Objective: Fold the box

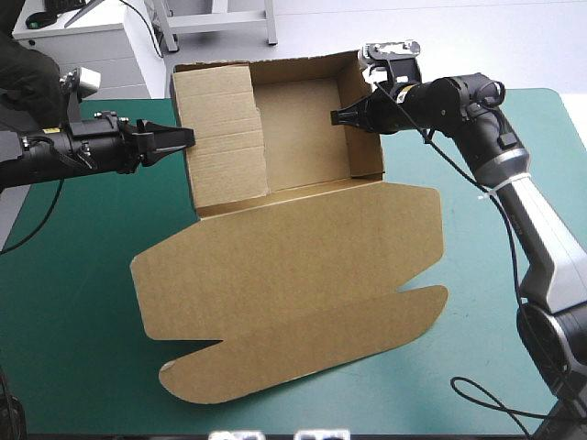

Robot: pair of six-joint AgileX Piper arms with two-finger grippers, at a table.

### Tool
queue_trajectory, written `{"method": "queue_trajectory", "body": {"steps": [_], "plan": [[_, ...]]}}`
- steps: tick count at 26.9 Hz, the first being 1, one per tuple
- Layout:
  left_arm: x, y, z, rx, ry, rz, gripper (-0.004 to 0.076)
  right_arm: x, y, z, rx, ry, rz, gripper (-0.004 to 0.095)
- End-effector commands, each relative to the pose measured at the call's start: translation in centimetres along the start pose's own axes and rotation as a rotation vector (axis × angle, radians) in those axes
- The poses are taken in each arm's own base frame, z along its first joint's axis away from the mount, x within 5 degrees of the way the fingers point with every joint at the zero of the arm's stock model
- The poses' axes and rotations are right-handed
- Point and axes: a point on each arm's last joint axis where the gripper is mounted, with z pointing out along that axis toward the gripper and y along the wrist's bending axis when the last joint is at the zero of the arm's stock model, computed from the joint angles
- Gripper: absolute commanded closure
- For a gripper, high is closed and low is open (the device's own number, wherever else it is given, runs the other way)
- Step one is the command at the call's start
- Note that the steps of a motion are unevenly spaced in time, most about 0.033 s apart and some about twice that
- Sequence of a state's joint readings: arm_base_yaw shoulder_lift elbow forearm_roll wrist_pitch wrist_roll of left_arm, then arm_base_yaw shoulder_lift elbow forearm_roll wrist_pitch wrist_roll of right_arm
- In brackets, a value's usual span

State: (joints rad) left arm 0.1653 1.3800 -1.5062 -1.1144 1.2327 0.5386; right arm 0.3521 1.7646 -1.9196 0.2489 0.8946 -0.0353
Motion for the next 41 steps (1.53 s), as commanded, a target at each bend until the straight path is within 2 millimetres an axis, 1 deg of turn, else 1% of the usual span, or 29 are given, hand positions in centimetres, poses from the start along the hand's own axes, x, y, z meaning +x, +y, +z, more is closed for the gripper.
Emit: {"method": "queue_trajectory", "body": {"steps": [1, 5, 9, 11, 13, 16, 19, 23, 27, 28, 34, 37, 38, 39, 40, 41], "plan": [[-0.1, -2.5, -0.9, 0.09, -0.009, 0.028, 0.0342, -1.8, 0.9, -2.8, -0.025, -0.146, 0.017, 0.0925], [0.0, -2.2, -0.9, 0.059, 0.005, 0.039, 0.0335, -1.7, 1.3, -2.3, -0.035, -0.137, 0.028, 0.0923], [0.2, -1.5, -0.9, -0.02, 0.031, 0.065, 0.0335, -1.7, 2.7, -2.1, -0.052, -0.161, -0.007, 0.0919], [0.1, -1.1, -0.9, -0.061, 0.019, 0.046, 0.0338, -1.7, 3.5, -2.1, -0.056, -0.174, -0.012, 0.0913], [0.0, -0.8, -0.9, -0.099, 0.006, 0.002, 0.0351, -1.6, 4.0, -1.9, -0.06, -0.171, -0.01, 0.0912], [0.1, -0.2, -1.0, -0.168, 0.021, 0.027, 0.0379, -1.4, 4.9, -1.8, -0.07, -0.166, -0.027, 0.0912], [0.5, 0.3, -0.7, -0.254, 0.06, 0.003, 0.0386, -1.7, 6.1, -2.4, -0.095, -0.184, -0.039, 0.0912], [0.7, 0.8, -0.4, -0.355, 0.076, 0.004, 0.0386, -2.6, 7.5, -3.9, -0.127, -0.222, -0.062, 0.0912], [0.5, 1.0, -0.3, -0.397, 0.051, -0.011, 0.0386, -2.8, 7.8, -4.8, -0.13, -0.207, -0.076, 0.0912], [0.4, 1.2, -0.4, -0.426, 0.043, -0.006, 0.0386, -2.6, 7.8, -4.8, -0.121, -0.181, -0.076, 0.0912], [0.5, 2.0, -0.7, -0.515, 0.057, 0.021, 0.0393, -2.3, 7.7, -4.8, -0.114, -0.146, -0.081, 0.0912], [0.4, 2.1, -0.6, -0.517, 0.049, 0.02, 0.0402, -2.3, 7.6, -4.8, -0.107, -0.145, -0.085, 0.0912], [0.4, 2.0, -0.6, -0.514, 0.048, 0.016, 0.0428, -2.3, 7.5, -4.8, -0.097, -0.147, -0.092, 0.0912], [0.4, 2.0, -0.6, -0.511, 0.043, -0.001, 0.0522, -2.3, 7.3, -4.6, -0.074, -0.139, -0.101, 0.0912], [0.4, 2.0, -0.6, -0.509, 0.041, -0.006, 0.0596, -2.1, 7.2, -4.3, -0.06, -0.123, -0.1, 0.0912], [0.4, 2.0, -0.6, -0.508, 0.04, -0.005, 0.0727, -1.8, 6.9, -3.7, -0.038, -0.087, -0.102, 0.0912]]}}
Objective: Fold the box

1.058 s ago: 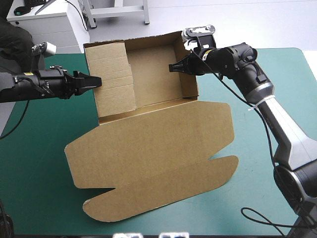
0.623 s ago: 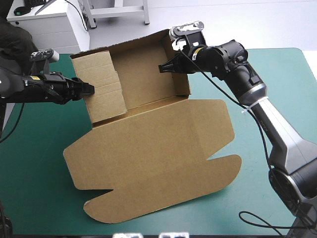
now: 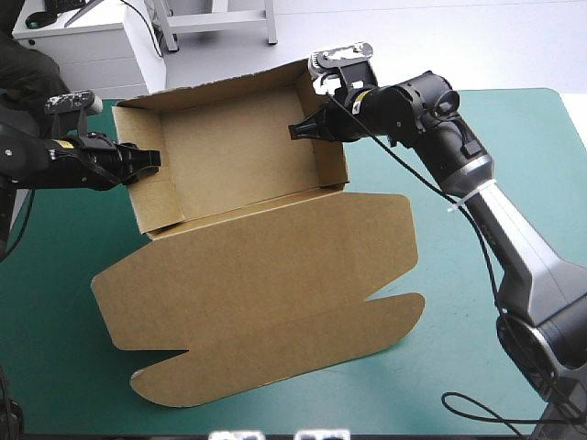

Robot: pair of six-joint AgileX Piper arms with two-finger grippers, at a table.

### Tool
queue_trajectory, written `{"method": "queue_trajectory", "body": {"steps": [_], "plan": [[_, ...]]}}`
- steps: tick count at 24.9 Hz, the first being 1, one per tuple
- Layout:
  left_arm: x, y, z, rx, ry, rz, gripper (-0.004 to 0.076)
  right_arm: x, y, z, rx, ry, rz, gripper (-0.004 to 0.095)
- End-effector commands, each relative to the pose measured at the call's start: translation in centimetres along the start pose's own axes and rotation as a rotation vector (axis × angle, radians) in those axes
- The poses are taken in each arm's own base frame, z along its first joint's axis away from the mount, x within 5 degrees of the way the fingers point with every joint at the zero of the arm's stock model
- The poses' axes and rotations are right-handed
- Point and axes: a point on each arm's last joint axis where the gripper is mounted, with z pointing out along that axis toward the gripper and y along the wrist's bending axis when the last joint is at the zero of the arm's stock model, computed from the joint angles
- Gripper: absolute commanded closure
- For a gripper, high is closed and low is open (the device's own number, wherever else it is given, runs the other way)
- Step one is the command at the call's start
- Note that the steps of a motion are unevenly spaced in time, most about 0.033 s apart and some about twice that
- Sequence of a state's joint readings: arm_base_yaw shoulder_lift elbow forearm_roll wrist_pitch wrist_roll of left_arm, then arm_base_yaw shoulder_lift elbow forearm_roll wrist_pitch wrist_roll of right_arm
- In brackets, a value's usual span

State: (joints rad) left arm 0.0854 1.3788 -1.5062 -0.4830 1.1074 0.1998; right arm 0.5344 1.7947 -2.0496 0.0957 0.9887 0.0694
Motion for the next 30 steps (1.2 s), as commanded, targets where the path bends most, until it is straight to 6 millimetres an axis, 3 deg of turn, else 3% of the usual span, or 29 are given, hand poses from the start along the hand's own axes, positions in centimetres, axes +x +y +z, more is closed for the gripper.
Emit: {"method": "queue_trajectory", "body": {"steps": [1, 6, 11, 14, 20, 25, 30], "plan": [[-0.8, -1.2, -1.4, 0.027, -0.1, 0.01, 0.0731, -1.2, 0.2, -2.4, 0.004, -0.08, 0.003, 0.0912], [-0.8, -3.5, 0.8, -0.01, -0.094, 0.066, 0.0731, 0.3, -0.3, 0.9, 0.031, 0.068, -0.001, 0.0912], [-0.3, -6.4, 3.9, -0.155, -0.084, 0.207, 0.0731, 1.2, -1.1, 0.8, 0.12, 0.171, -0.027, 0.0912], [0.7, -8.1, 7.5, -0.167, 0.003, 0.234, 0.0731, 2.1, -1.6, 0.9, 0.165, 0.257, -0.017, 0.0912], [2.1, -8.6, 11.5, -0.174, 0.143, 0.21, 0.0731, 4.6, -1.9, 2.9, 0.169, 0.365, 0.033, 0.0912], [2.7, -8.4, 13.2, -0.176, 0.206, 0.19, 0.0731, 8.0, -2.3, 5.2, 0.175, 0.495, 0.069, 0.0912], [3.3, -8.4, 14.9, -0.161, 0.262, 0.162, 0.0731, 10.2, -2.4, 6.8, 0.158, 0.534, 0.119, 0.0912]]}}
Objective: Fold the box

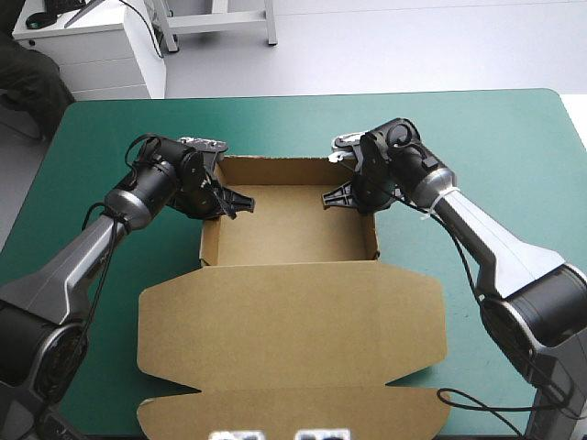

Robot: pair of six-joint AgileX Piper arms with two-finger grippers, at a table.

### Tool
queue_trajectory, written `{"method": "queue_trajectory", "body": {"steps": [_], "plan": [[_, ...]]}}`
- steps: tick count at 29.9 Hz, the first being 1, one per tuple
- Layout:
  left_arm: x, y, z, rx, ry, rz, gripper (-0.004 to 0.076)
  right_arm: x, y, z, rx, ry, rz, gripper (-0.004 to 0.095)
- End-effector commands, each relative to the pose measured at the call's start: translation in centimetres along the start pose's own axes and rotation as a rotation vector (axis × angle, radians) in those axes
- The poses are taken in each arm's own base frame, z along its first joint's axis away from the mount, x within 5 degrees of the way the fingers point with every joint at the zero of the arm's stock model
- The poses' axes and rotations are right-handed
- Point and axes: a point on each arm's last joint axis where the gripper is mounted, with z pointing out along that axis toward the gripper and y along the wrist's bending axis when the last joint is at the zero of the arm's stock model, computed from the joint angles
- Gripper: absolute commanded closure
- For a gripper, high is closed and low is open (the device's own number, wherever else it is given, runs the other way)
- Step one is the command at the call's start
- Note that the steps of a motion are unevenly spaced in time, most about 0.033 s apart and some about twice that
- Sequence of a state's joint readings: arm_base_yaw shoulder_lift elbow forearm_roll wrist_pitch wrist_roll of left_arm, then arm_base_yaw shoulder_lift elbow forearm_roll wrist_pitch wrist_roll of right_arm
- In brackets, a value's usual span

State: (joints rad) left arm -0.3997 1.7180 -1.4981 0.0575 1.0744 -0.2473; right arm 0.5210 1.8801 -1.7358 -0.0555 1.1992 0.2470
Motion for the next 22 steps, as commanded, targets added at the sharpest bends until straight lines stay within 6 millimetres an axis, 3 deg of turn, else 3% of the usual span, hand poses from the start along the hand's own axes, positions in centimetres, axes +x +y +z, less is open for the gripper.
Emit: {"method": "queue_trajectory", "body": {"steps": [1, 7, 16, 22], "plan": [[-1.1, -1.3, -1.7, 0.092, -0.123, 0.002, 0.0731, 0.7, 1.0, -1.3, -0.079, -0.034, -0.016, 0.0912], [-0.9, -1.7, 0.7, 0.102, -0.026, -0.012, 0.0731, 1.2, 0.9, -0.4, -0.074, -0.012, -0.002, 0.0912], [-1.2, -1.9, 1.2, 0.117, -0.037, -0.019, 0.0731, 0.9, 1.0, 0.0, -0.077, -0.024, 0.023, 0.0912], [-1.1, -2.1, 2.9, 0.122, 0.014, -0.026, 0.0731, 0.7, 1.0, 0.9, -0.071, -0.023, 0.028, 0.0912]]}}
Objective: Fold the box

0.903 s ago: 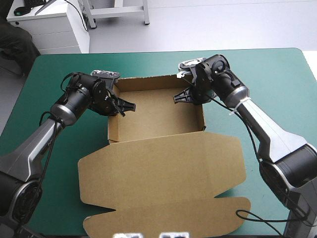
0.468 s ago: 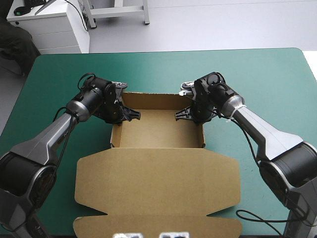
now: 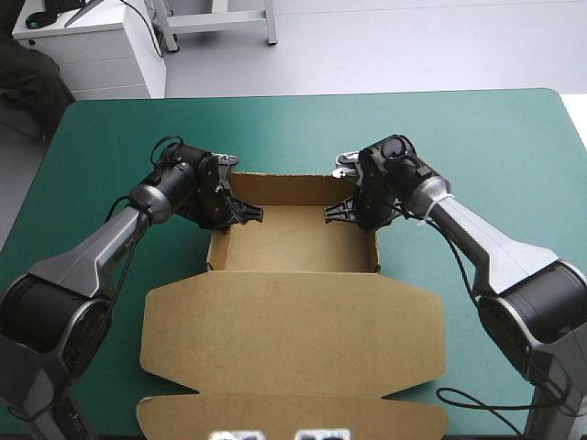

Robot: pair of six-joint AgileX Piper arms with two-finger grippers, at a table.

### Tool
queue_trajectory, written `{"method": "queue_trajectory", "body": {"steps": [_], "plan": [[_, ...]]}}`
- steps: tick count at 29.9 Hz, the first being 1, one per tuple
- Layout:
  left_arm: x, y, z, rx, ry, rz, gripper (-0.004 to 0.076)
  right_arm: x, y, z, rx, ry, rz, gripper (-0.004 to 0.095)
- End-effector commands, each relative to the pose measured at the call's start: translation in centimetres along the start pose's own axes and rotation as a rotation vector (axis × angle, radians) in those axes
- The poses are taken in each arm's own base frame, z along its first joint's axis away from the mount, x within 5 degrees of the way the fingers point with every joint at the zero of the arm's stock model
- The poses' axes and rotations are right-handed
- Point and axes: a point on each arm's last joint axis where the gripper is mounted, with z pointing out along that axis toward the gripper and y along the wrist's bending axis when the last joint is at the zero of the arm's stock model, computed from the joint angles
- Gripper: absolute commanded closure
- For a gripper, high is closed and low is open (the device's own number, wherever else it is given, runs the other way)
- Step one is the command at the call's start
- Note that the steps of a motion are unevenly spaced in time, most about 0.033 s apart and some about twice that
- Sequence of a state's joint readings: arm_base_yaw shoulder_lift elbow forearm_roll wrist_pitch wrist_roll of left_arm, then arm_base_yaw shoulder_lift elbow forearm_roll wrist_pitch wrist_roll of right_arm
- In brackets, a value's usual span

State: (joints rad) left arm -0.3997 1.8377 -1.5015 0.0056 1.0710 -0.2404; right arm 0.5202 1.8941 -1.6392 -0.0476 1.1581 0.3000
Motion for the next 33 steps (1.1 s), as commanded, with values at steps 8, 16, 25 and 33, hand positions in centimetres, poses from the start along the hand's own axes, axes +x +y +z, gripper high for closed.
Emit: {"method": "queue_trajectory", "body": {"steps": [8, 16, 25, 33], "plan": [[-0.9, -1.3, -1.1, 0.083, -0.094, 0.009, 0.0731, -0.6, 1.0, -1.8, -0.061, -0.112, -0.037, 0.0912], [-1.0, -1.2, -1.1, 0.07, -0.097, 0.042, 0.073, -0.5, 0.4, -1.7, 0.001, -0.083, -0.058, 0.0819], [-0.7, -1.2, -1.1, 0.061, -0.07, 0.117, 0.0519, -0.7, -0.6, -2.5, 0.116, -0.08, -0.06, 0.046], [-1.0, -1.3, -1.8, 0.064, -0.083, 0.118, 0.0213, -1.4, -0.6, -4.4, 0.124, -0.112, -0.037, 0.0457]]}}
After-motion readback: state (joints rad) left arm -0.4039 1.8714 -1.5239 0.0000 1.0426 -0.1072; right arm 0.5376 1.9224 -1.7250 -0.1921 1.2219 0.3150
